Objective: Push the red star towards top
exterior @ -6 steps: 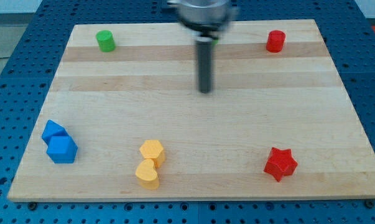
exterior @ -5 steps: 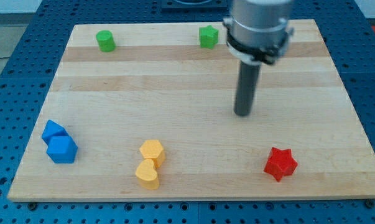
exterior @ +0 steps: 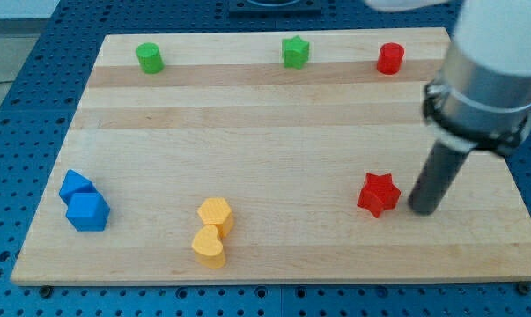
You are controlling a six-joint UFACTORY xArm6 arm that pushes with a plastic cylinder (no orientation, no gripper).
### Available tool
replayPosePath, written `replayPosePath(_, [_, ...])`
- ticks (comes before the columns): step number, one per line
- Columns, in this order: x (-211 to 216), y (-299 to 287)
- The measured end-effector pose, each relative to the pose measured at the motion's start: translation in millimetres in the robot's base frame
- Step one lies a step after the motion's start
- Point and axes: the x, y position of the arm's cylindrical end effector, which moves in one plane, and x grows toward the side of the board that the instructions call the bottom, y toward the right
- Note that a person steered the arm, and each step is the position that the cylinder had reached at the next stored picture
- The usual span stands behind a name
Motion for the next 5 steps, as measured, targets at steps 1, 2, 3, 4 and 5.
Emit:
replayPosePath(1, [-20.2, 4.0])
replayPosePath(2, [33.0, 24.0])
replayPosePath(3, [53.4, -31.0])
replayPosePath(4, [33.6, -56.3])
replayPosePath(5, [9.9, -75.2])
